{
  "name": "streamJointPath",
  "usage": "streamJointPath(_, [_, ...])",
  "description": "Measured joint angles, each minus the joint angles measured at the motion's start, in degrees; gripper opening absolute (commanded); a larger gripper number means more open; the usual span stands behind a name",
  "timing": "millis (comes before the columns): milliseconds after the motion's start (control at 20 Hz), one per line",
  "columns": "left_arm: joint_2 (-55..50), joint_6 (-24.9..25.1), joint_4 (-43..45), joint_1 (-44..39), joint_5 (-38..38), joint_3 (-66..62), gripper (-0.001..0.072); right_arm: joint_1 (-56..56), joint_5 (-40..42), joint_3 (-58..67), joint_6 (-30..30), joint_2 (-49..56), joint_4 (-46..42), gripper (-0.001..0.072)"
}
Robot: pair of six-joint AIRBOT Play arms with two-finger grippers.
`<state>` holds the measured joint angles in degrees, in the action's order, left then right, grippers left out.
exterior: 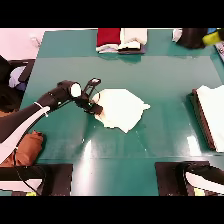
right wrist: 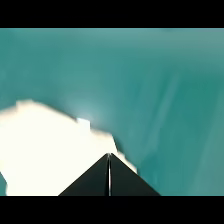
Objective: Fold the shirts.
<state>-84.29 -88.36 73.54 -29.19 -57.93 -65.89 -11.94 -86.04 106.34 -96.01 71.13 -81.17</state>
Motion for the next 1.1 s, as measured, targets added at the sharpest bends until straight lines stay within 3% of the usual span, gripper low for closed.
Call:
streamJointPath(50, [0.3,0.0,0.1,0.4,-0.1,-0.1,0.0025,0.0,-0.5,-3.5,0.0,0.0,0.1,0.0035])
streamJointPath(150, [0.9,-0.1,0.5,1.1,-0.3,-0.2,0.0024,0.0,-0.4,-12.9,0.0,-0.3,0.6,0.0444])
streamJointPath(350, [1.4,0.1,1.0,1.6,-0.8,-0.2,0.0025,-0.8,5.9,-31.6,0.0,0.5,6.4,0.0459])
streamJointPath(650, [1.5,0.2,1.1,1.7,-1.2,-0.2,0.0025,-5.9,18.1,-43.8,0.0,5.7,12.7,0.0445])
streamJointPath(700, [1.5,0.3,1.2,1.7,-1.2,-0.2,0.0024,-6.5,19.5,-44.4,0.1,6.4,13.2,0.0399])
streamJointPath(800, [1.5,0.3,1.2,1.7,-1.2,-0.2,0.0024,-7.4,22.1,-45.1,0.1,7.6,13.7,0.0085])
streamJointPath(850, [1.5,0.3,1.2,1.7,-1.2,-0.2,0.0024,-7.6,23.2,-45.4,0.1,7.9,13.7,0.0021])
streamJointPath(1100, [2.9,0.1,3.2,2.4,-1.3,-0.2,0.0024,-6.7,26.9,-45.5,0.1,5.7,13.0,0.0018])
